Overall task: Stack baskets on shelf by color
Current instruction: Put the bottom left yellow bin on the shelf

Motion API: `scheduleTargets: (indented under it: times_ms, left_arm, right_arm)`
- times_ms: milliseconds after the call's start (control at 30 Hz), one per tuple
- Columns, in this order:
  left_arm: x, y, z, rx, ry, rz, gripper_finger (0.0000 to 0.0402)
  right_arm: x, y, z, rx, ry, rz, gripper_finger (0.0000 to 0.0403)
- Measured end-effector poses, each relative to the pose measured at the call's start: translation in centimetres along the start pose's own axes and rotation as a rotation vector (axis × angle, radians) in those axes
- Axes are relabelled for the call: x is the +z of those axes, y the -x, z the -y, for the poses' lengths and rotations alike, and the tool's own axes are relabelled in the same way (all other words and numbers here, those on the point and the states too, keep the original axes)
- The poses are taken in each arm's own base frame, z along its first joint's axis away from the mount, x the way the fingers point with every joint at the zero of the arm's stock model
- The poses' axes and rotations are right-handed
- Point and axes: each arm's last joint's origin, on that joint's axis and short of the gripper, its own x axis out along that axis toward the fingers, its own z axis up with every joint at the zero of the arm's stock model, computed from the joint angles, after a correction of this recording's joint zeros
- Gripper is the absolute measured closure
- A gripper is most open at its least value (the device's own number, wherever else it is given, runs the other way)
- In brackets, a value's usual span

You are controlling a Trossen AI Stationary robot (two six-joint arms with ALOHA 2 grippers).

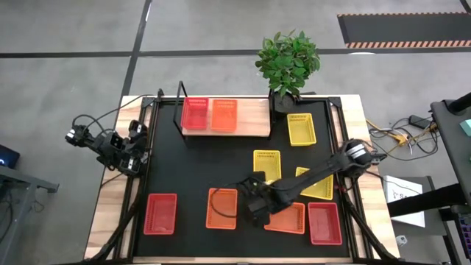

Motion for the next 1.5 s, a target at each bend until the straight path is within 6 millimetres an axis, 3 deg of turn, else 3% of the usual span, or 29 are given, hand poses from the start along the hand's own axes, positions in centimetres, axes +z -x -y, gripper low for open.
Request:
scheduleTargets:
  times_ms: [167,467,833,1033,1333,1500]
  left_arm:
    - [-0.3,-0.1,0.1,-0.005,-0.008,-0.02,0.0339]
    - [-1.0,-0.3,0.4,-0.017,-0.014,-0.06,0.0339]
    - [-1.0,-0.6,0.6,-0.009,0.035,-0.036,0.0339]
    - [-1.1,-0.7,0.7,-0.009,0.035,-0.036,0.0339]
    - [-1.7,-0.8,0.9,-0.017,0.043,-0.07,0.0339]
    - [-1.8,-0.8,1.0,-0.019,0.039,-0.08,0.0339]
  right_arm:
    - [-2.6,1.1,0.4,-0.078,-0.052,0.1,0.0394]
    - [-5.6,1.2,1.1,-0.032,-0.113,0.288,0.0389]
    - [-8.4,-0.3,1.2,-0.024,-0.127,0.299,0.0321]
    - [-8.3,-0.1,1.2,-0.023,-0.128,0.295,0.0286]
    - [-6.1,2.7,1.3,0.053,-0.102,0.259,0.0248]
    - [-6.0,3.2,1.3,0.101,-0.09,0.213,0.0243]
